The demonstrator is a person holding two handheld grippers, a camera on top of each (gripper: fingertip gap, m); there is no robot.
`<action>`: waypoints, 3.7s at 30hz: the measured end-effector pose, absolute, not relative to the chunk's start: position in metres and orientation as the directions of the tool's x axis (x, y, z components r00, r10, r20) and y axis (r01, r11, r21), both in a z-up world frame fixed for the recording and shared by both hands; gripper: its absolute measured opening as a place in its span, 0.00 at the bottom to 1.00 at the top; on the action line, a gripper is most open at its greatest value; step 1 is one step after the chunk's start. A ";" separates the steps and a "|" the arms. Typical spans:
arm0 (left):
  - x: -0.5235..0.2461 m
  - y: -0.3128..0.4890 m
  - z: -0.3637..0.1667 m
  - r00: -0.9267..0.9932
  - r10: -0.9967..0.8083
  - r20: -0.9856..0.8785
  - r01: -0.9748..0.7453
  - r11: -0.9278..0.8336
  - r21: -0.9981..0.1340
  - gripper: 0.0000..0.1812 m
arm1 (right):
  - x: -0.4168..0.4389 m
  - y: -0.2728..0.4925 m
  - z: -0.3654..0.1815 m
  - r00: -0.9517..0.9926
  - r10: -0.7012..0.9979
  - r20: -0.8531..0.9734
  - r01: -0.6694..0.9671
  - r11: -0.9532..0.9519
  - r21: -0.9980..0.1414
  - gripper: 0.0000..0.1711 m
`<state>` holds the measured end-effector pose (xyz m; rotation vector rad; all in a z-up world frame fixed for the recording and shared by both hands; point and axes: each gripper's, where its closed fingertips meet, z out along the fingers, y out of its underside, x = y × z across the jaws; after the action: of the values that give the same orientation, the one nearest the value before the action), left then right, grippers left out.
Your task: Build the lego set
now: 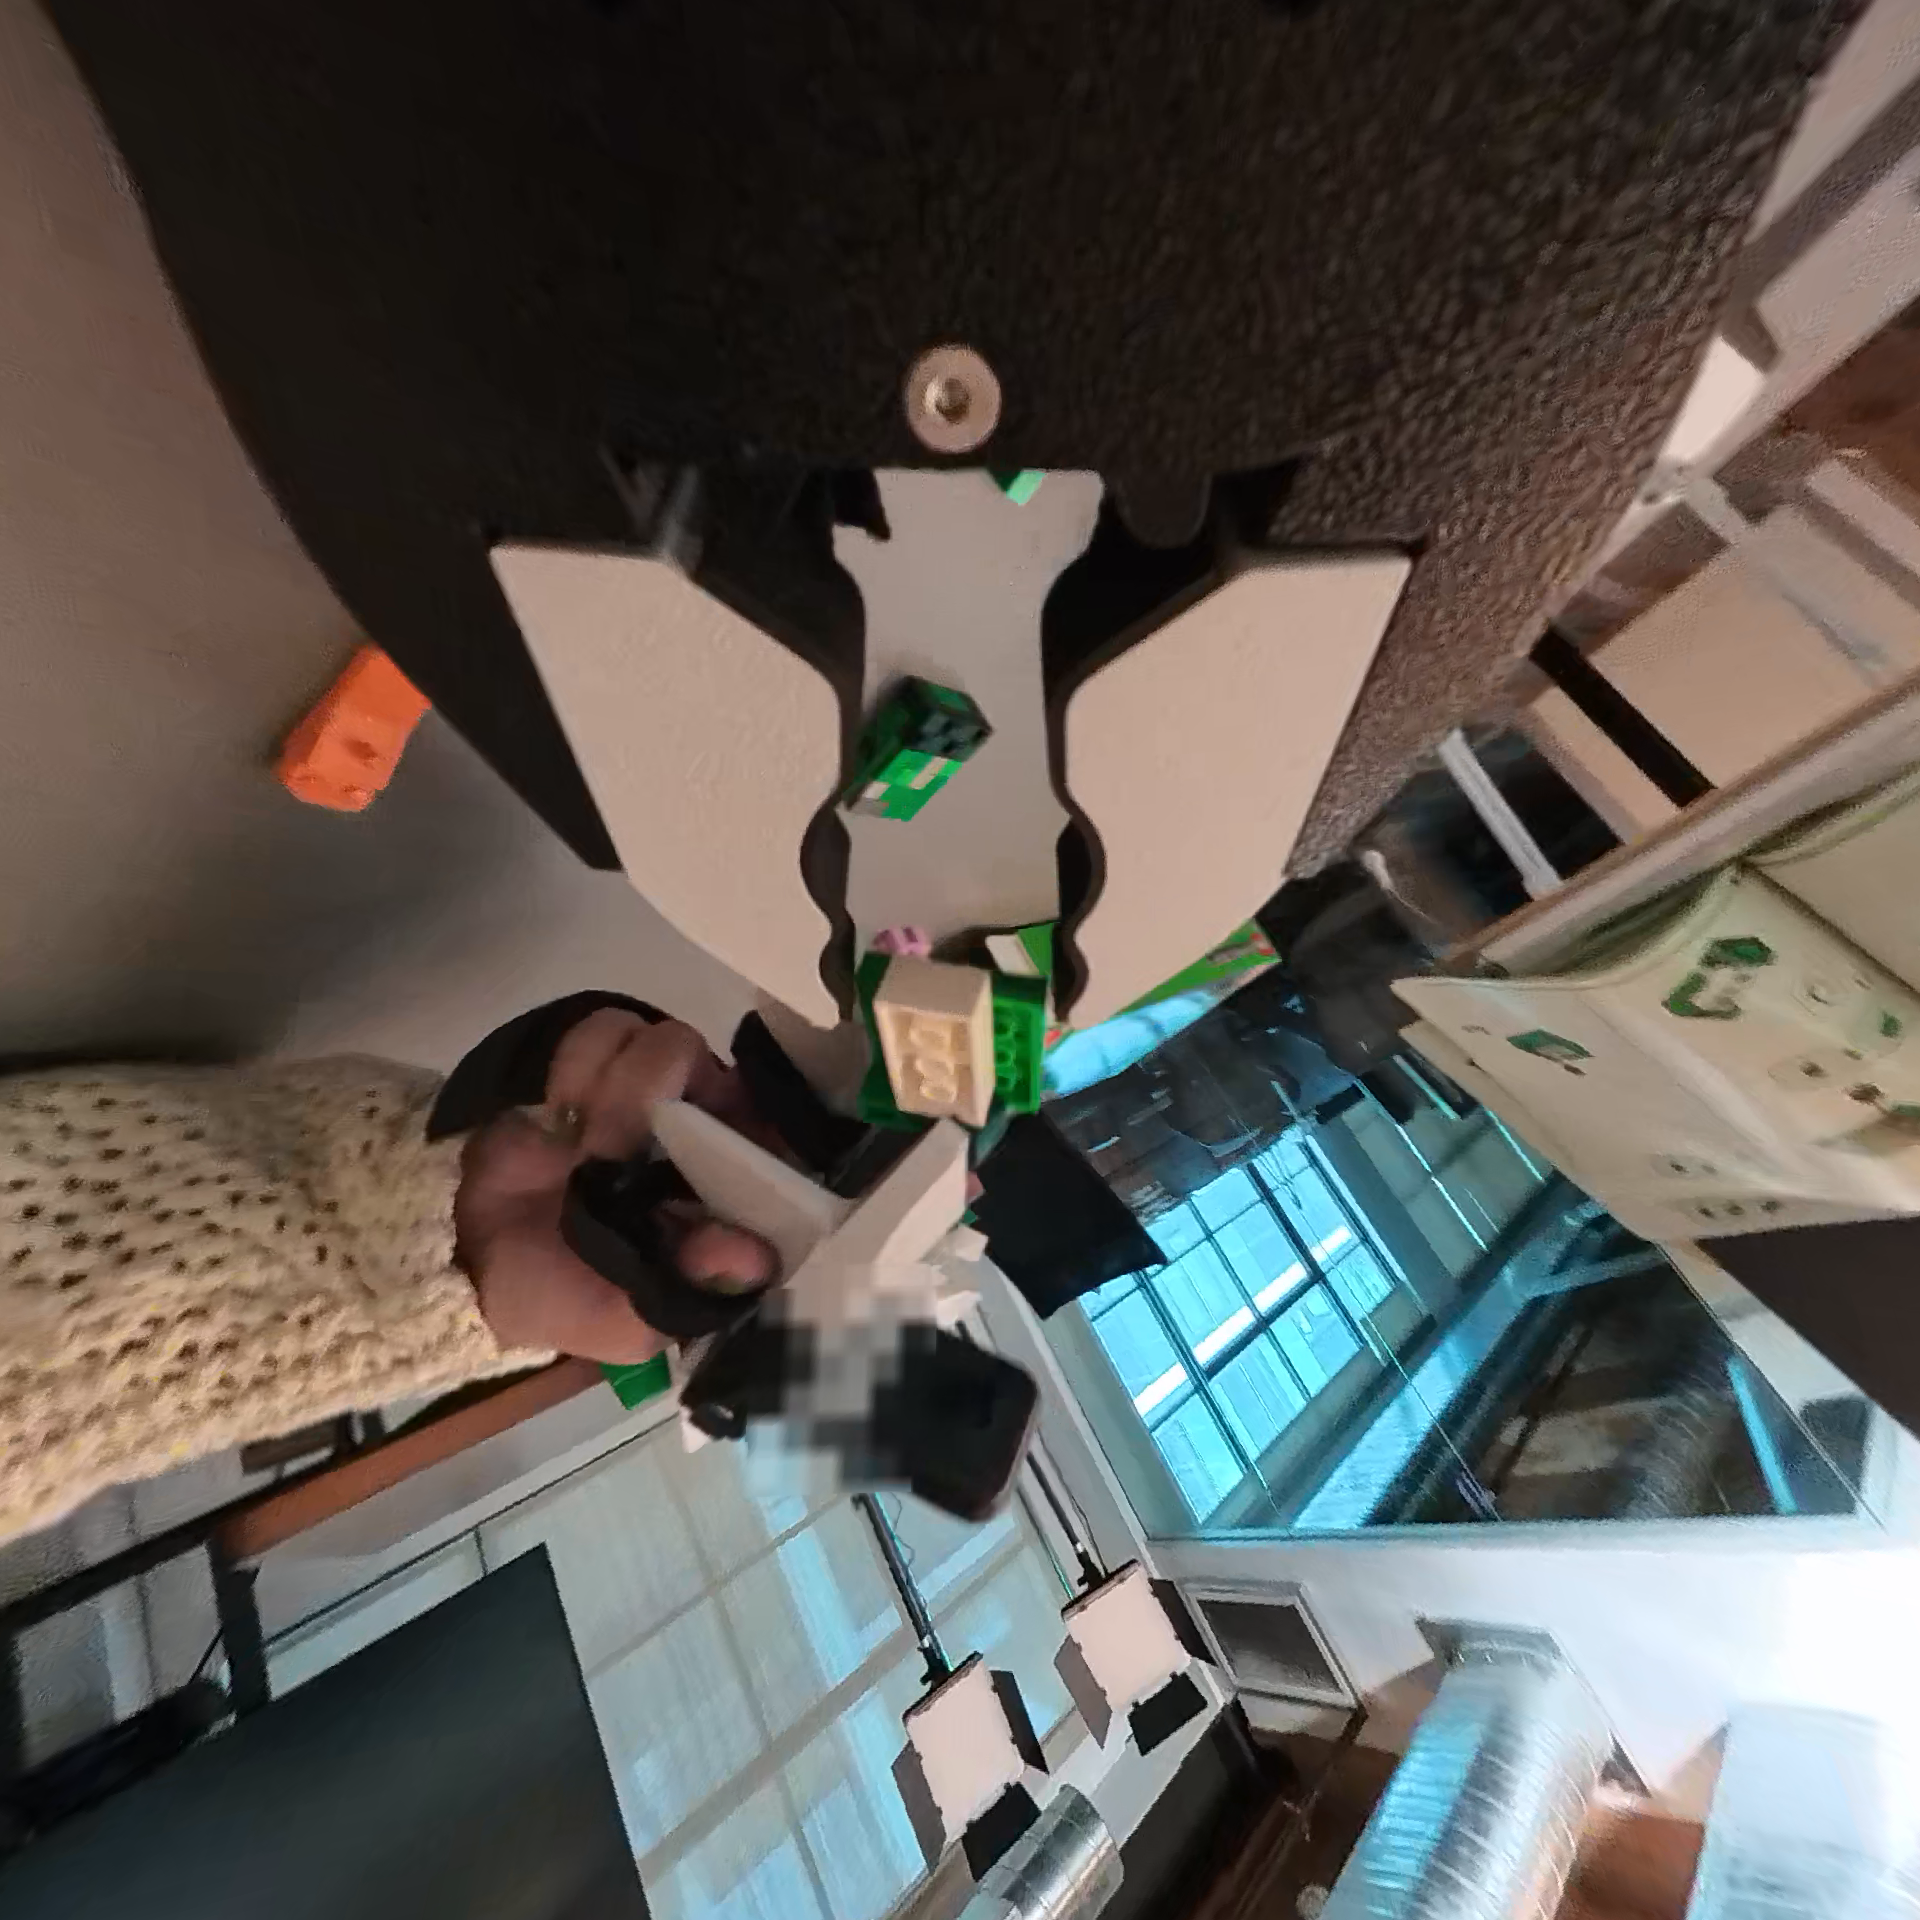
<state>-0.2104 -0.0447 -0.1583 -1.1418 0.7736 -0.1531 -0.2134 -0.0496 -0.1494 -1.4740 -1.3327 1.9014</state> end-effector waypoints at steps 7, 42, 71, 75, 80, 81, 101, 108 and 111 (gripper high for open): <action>-0.210 -0.039 -0.173 0.729 -0.609 -0.311 -0.169 0.281 -0.945 0.25 | -0.198 -0.044 -0.160 -0.280 0.959 -0.050 0.144 -0.010 -0.990 0.10; -0.188 -0.048 -0.196 0.609 -0.660 -0.441 -0.307 0.316 -0.898 0.14 | -0.189 -0.058 -0.187 -0.279 0.933 0.228 0.276 0.305 -0.911 0.11; -0.178 -0.048 -0.232 0.480 -0.677 -0.558 -0.530 0.284 -0.799 0.14 | -0.178 -0.057 -0.227 -0.348 0.898 0.268 0.470 0.415 -0.779 0.11; -0.177 -0.050 -0.238 0.456 -0.689 -0.563 -0.554 0.275 -0.786 0.14 | -0.177 -0.057 -0.235 -0.363 0.896 0.256 0.498 0.419 -0.759 0.11; -0.177 -0.052 -0.234 0.468 -0.703 -0.535 -0.519 0.271 -0.811 0.13 | -0.179 -0.058 -0.231 -0.369 0.900 0.233 0.471 0.398 -0.787 0.11; -0.177 -0.052 -0.233 0.470 -0.705 -0.531 -0.512 0.273 -0.815 0.13 | -0.179 -0.058 -0.230 -0.375 0.898 0.232 0.463 0.398 -0.792 0.11; -0.177 -0.052 -0.231 0.460 -0.671 -0.581 -0.538 0.310 -0.784 0.13 | -0.181 -0.059 -0.228 -0.371 0.923 0.106 0.471 0.285 -0.835 0.12; -0.171 -0.058 -0.228 0.448 -0.695 -0.562 -0.503 0.324 -0.801 0.13 | -0.175 -0.064 -0.226 -0.432 0.891 0.137 0.435 0.339 -0.834 0.11; -0.170 -0.059 -0.228 0.444 -0.703 -0.556 -0.493 0.327 -0.807 0.13 | -0.173 -0.065 -0.227 -0.454 0.869 0.196 0.411 0.400 -0.820 0.11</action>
<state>-0.1699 -0.0594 -0.2275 -1.3167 1.1935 -0.1920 -0.1734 -0.0653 -0.2265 -1.0879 -2.0338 0.9449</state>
